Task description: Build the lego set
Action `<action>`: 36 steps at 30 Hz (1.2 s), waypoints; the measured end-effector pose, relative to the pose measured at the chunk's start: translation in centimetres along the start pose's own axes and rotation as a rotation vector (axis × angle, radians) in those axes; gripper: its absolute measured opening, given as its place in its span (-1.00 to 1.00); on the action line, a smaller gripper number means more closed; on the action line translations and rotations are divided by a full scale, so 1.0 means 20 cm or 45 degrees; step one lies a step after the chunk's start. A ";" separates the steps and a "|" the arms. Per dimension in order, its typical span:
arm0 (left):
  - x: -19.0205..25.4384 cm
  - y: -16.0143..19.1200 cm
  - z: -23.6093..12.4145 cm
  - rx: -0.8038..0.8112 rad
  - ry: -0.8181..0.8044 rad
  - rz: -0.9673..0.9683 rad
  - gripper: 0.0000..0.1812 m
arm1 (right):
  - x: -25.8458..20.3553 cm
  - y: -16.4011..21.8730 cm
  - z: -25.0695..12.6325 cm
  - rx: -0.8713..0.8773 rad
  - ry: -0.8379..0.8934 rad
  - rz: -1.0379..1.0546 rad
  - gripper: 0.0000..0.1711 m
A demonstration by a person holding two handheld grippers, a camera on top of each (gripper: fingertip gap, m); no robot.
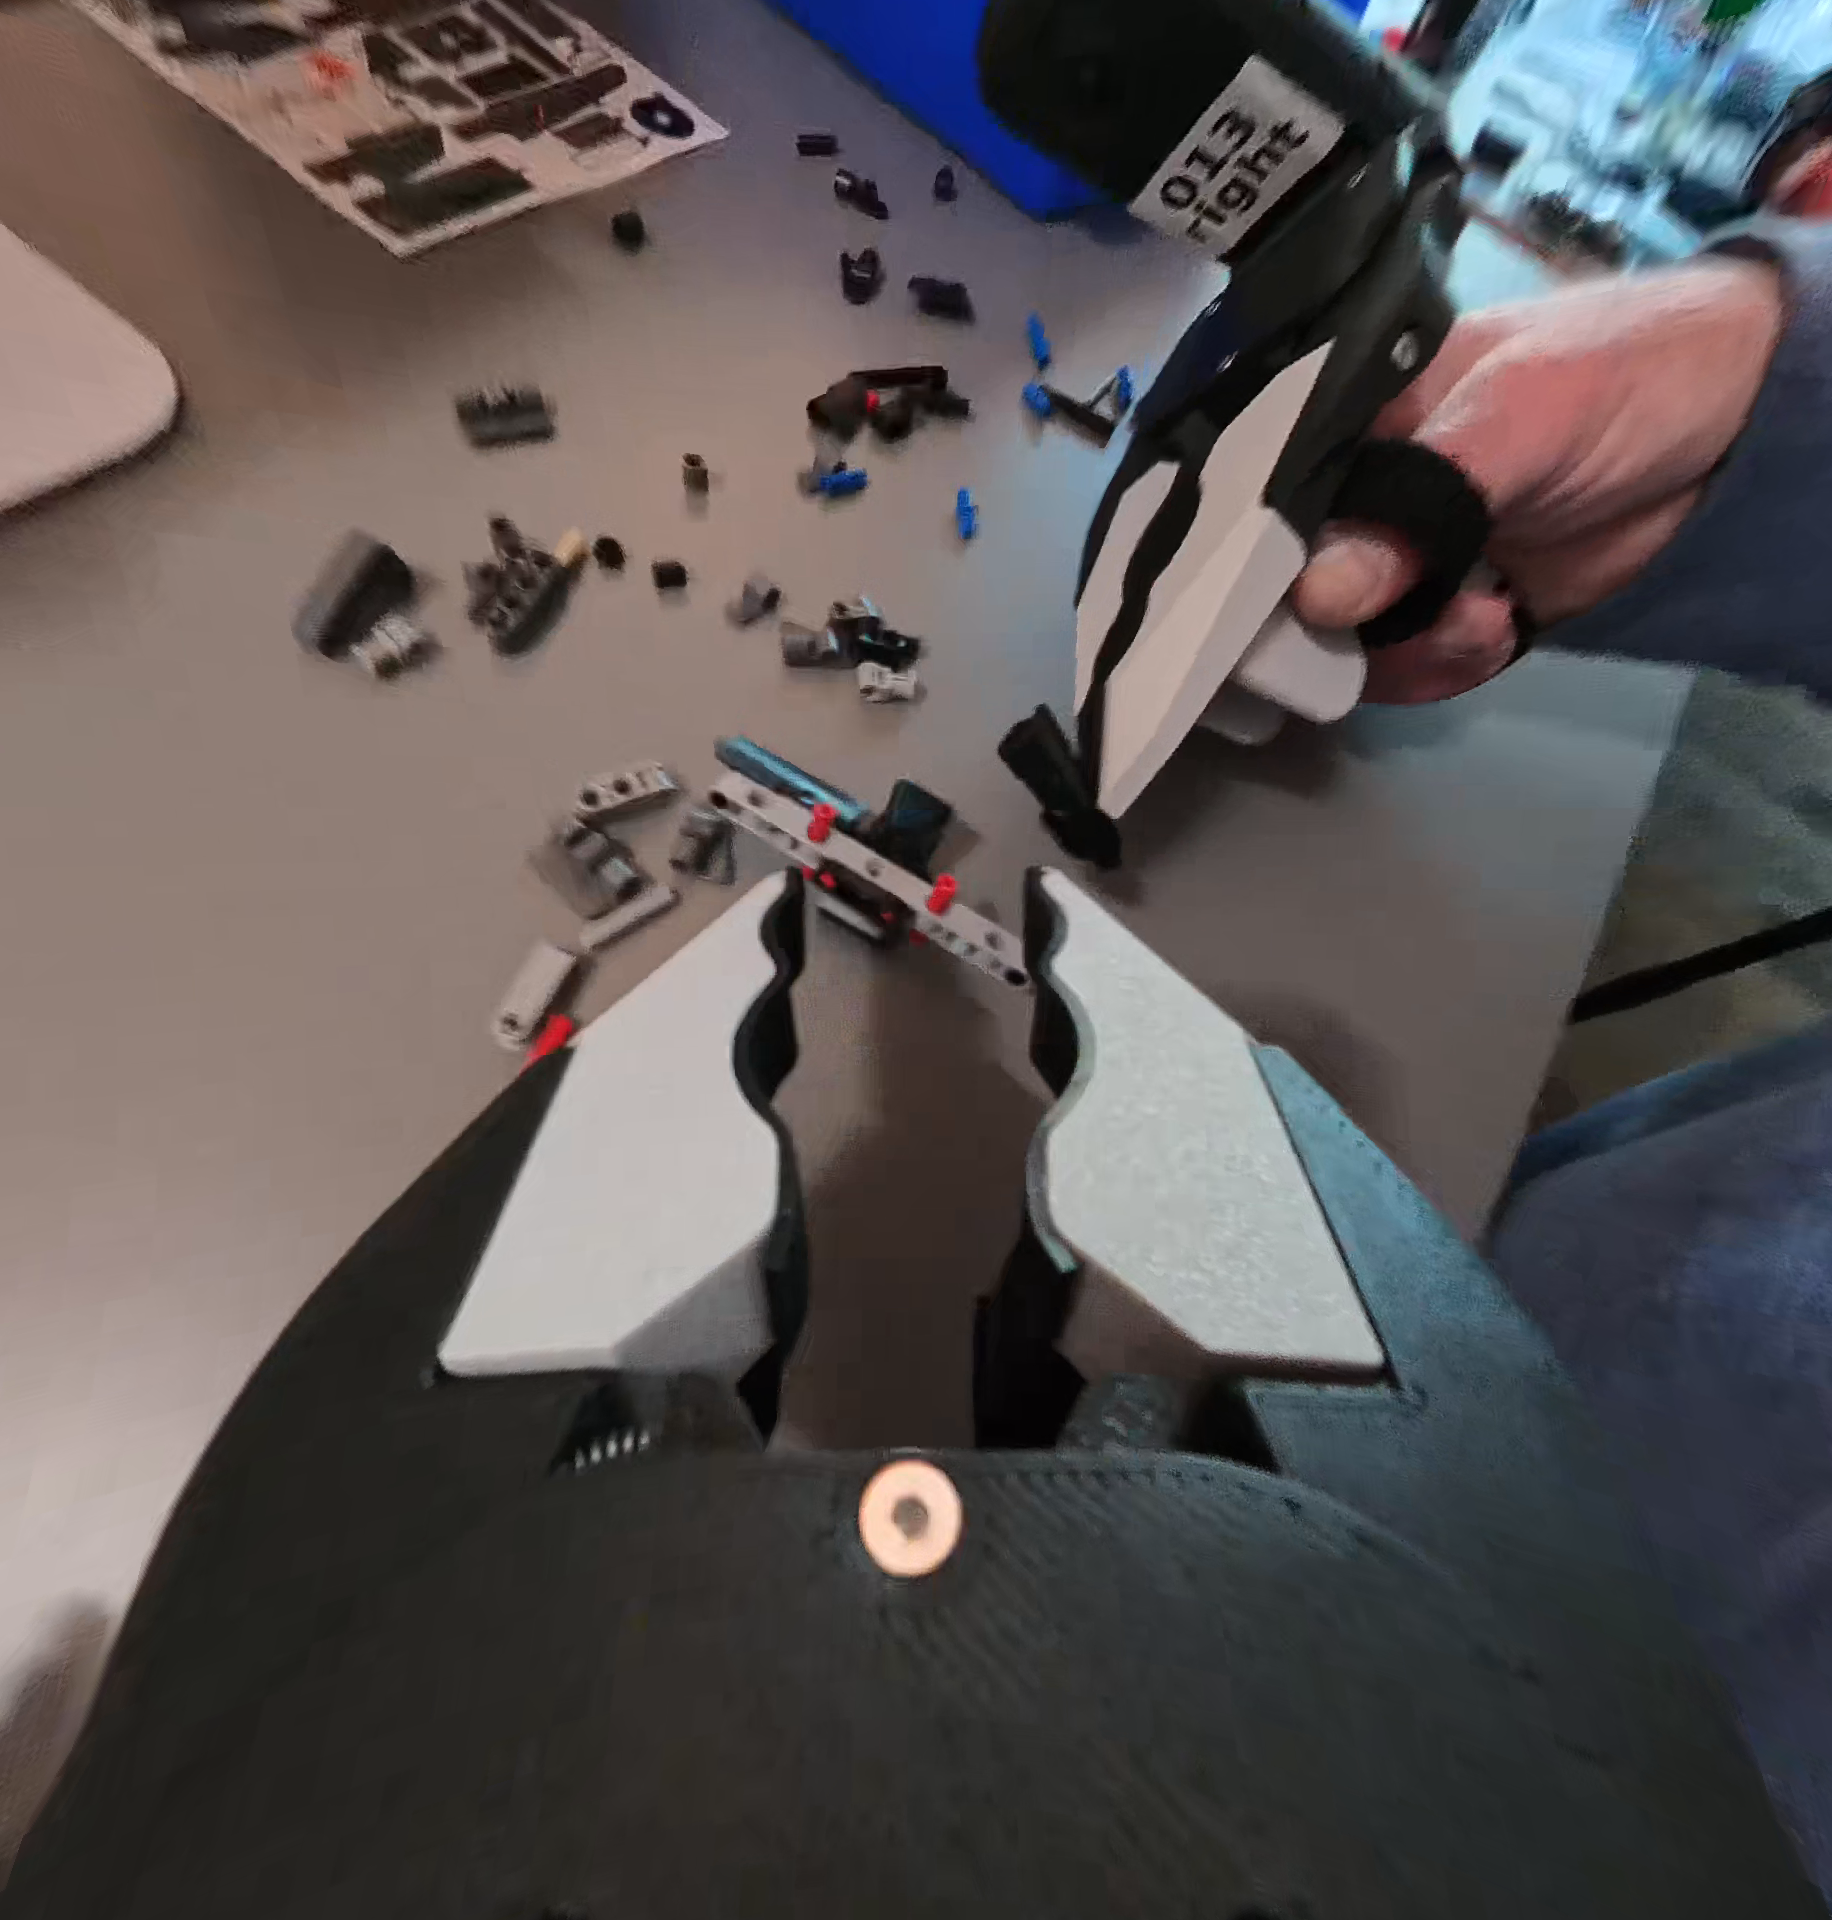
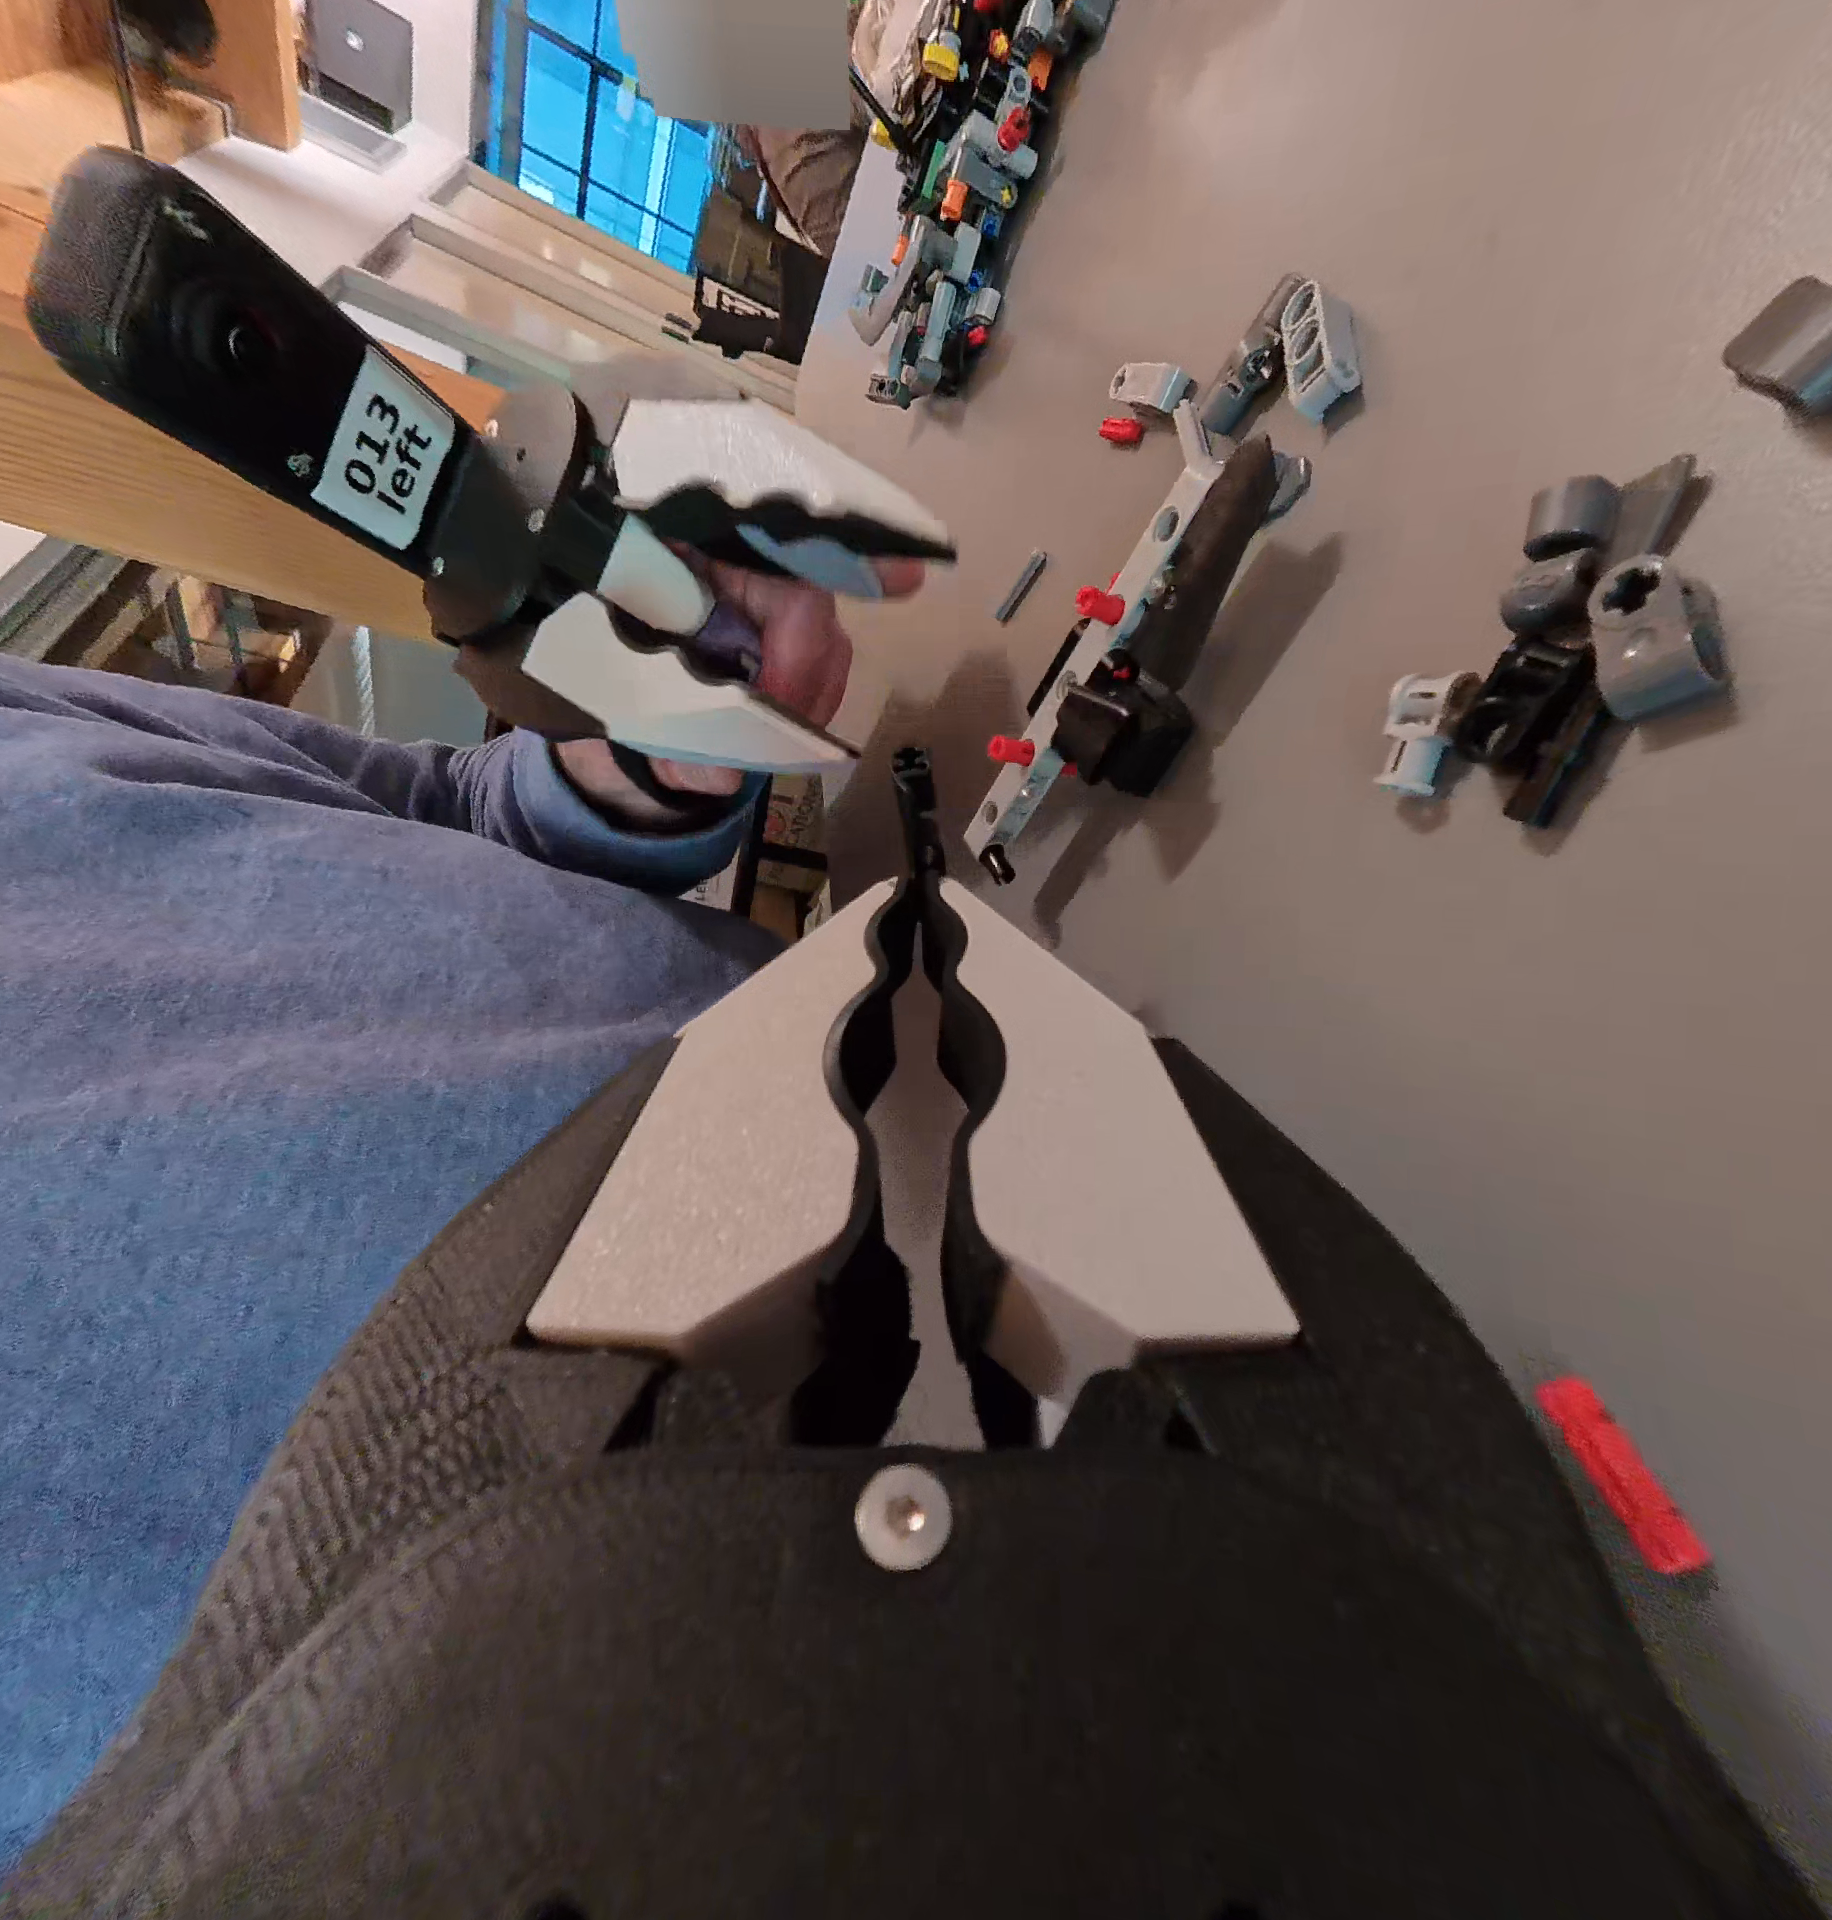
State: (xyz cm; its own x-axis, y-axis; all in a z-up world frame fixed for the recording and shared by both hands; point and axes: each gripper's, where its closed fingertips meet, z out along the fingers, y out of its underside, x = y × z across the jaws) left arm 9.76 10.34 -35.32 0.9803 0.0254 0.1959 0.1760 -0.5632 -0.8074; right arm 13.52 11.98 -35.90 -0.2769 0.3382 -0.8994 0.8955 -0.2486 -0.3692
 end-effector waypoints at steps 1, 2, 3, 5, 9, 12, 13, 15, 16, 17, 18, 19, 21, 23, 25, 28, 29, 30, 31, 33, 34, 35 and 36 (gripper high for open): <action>-0.03 0.01 0.01 -0.048 -0.018 0.076 -0.50 | 0.00 0.00 -0.01 0.010 -0.002 0.002 -1.00; -0.04 0.04 0.02 -0.107 -0.001 0.155 -0.44 | 0.00 0.01 -0.01 0.015 -0.005 0.000 -1.00; -0.05 0.06 0.04 -0.155 0.011 0.220 -0.40 | 0.00 0.01 -0.02 0.021 -0.007 -0.003 -1.00; -0.05 0.07 0.07 -0.164 0.080 0.285 -0.42 | 0.00 0.02 -0.02 0.035 -0.013 -0.005 -1.00; -0.03 0.10 0.12 -0.209 0.140 0.362 -0.52 | 0.00 0.02 -0.03 0.053 -0.019 -0.012 -1.00; -0.03 0.11 0.14 -0.213 0.153 0.374 -0.59 | 0.00 0.02 -0.04 0.063 -0.016 -0.010 -1.00; -0.03 0.11 0.15 -0.206 0.147 0.364 -0.61 | 0.00 0.02 -0.04 0.063 -0.018 -0.010 -1.00; -0.03 0.10 0.16 -0.198 0.155 0.362 -0.62 | 0.01 0.02 -0.04 0.061 -0.014 -0.012 -1.00; -0.03 0.10 0.17 -0.197 0.159 0.361 -0.62 | 0.01 0.02 -0.04 0.060 -0.013 -0.014 -1.00; -0.02 0.10 0.17 -0.198 0.163 0.364 -0.63 | 0.01 0.02 -0.04 0.061 -0.013 -0.015 -1.00; -0.02 0.10 0.17 -0.195 0.168 0.368 -0.64 | 0.01 0.02 -0.05 0.062 -0.015 -0.015 -1.00; -0.03 0.09 0.18 -0.194 0.166 0.364 -0.64 | 0.01 0.02 -0.05 0.061 -0.016 -0.016 -1.00; -0.03 0.09 0.18 -0.194 0.175 0.345 -0.65 | 0.01 0.02 -0.05 0.060 -0.017 -0.018 -1.00; -0.02 0.08 0.18 -0.188 0.190 0.343 -0.66 | 0.01 0.02 -0.06 0.063 -0.019 -0.018 -1.00; -0.03 0.07 0.16 -0.173 0.201 0.340 -0.66 | 0.01 0.02 -0.07 0.068 -0.023 -0.017 -1.00; -0.04 0.06 0.13 -0.184 0.252 0.322 -0.61 | 0.01 0.02 -0.08 0.075 -0.030 -0.016 -1.00; -0.05 0.06 0.12 -0.193 0.259 0.337 -0.61 | 0.01 0.02 -0.08 0.078 -0.033 -0.016 -1.00; -0.07 0.06 0.12 -0.201 0.259 0.346 -0.61 | 0.01 0.01 -0.08 0.079 -0.033 -0.016 -1.00; -0.08 0.05 0.12 -0.195 0.265 0.353 -0.61 | 0.01 0.01 -0.08 0.081 -0.035 -0.017 -1.00; -0.07 0.02 0.11 -0.172 0.293 0.388 -0.61 | 0.00 0.01 -0.08 0.085 -0.035 -0.019 -1.00; -0.07 0.02 0.11 -0.183 0.295 0.431 -0.61 | 0.00 0.01 -0.08 0.085 -0.036 -0.020 -1.00; -0.07 0.03 0.11 -0.212 0.293 0.481 -0.60 | 0.00 0.01 -0.08 0.085 -0.036 -0.020 -1.00; -0.08 0.04 0.12 -0.241 0.295 0.520 -0.59 | 0.00 0.01 -0.08 0.086 -0.037 -0.020 -1.00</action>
State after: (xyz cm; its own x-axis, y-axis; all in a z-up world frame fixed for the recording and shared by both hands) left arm 8.60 11.74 -37.63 0.9163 -0.4000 0.0209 -0.2581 -0.6294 -0.7329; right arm 14.31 13.46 -35.67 -0.3019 0.3163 -0.8993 0.8656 -0.3044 -0.3976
